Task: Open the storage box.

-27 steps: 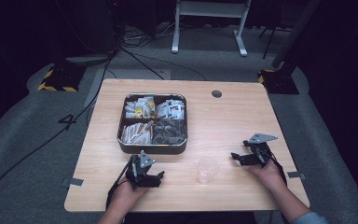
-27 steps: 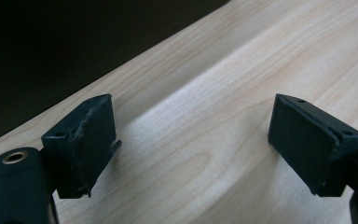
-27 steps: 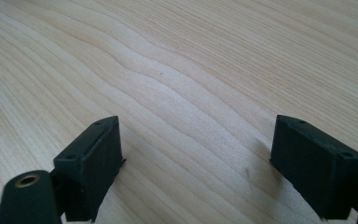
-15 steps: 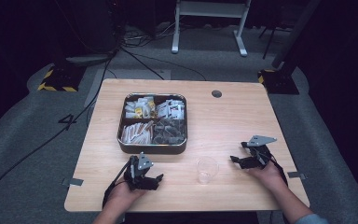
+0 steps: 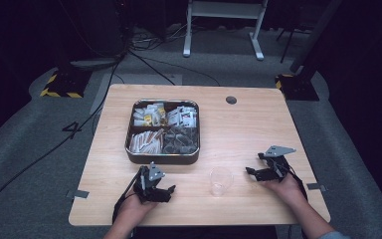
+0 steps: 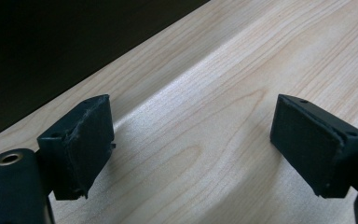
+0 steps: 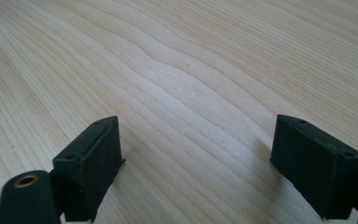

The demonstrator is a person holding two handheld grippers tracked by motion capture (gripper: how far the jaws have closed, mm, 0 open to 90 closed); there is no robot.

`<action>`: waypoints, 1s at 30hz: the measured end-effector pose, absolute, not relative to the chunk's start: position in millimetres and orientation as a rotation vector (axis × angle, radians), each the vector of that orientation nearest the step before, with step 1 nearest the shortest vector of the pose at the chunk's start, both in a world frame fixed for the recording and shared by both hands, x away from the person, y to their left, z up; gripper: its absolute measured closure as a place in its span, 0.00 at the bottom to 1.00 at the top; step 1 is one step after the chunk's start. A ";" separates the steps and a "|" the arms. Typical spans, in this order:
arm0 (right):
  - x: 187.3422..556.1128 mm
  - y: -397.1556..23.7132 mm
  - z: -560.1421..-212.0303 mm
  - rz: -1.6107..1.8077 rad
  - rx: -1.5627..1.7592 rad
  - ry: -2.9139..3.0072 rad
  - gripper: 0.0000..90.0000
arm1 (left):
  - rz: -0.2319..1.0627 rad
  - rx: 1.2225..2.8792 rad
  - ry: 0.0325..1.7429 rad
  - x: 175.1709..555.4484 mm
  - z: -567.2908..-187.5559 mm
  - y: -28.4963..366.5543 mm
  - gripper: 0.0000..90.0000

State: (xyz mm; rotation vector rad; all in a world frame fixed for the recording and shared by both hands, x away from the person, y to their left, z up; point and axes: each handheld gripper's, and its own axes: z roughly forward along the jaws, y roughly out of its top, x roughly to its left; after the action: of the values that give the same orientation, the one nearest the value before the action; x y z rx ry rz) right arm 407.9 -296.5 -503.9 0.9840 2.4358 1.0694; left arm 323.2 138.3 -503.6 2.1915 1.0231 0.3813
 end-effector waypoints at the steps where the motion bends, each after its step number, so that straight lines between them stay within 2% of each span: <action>1: 407.1 -296.5 -503.8 1.070 0.988 2.433 0.20 | 0.381 2.190 1.024 323.4 -503.6 138.2 0.15; 4: 406.0 -296.1 -503.6 1.081 0.987 2.427 0.24 | 0.375 2.188 1.025 323.5 -503.7 138.0 0.15; 13: 407.3 -287.5 -497.8 1.138 1.016 2.454 0.26 | 0.376 2.191 1.021 323.8 -503.6 138.0 0.15; 23: 412.2 -260.2 -455.1 1.293 0.931 2.415 0.27 | 0.374 2.191 1.021 323.9 -503.7 137.8 0.15; 30: 422.4 -245.1 -442.6 1.307 0.907 2.416 0.27 | 0.353 2.234 1.004 321.8 -500.1 142.3 0.18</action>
State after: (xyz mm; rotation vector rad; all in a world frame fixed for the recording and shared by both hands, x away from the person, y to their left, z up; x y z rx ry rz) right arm 422.4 -245.1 -442.6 0.9068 2.4162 1.3069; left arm 321.8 142.3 -500.1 2.2337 1.0036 0.3529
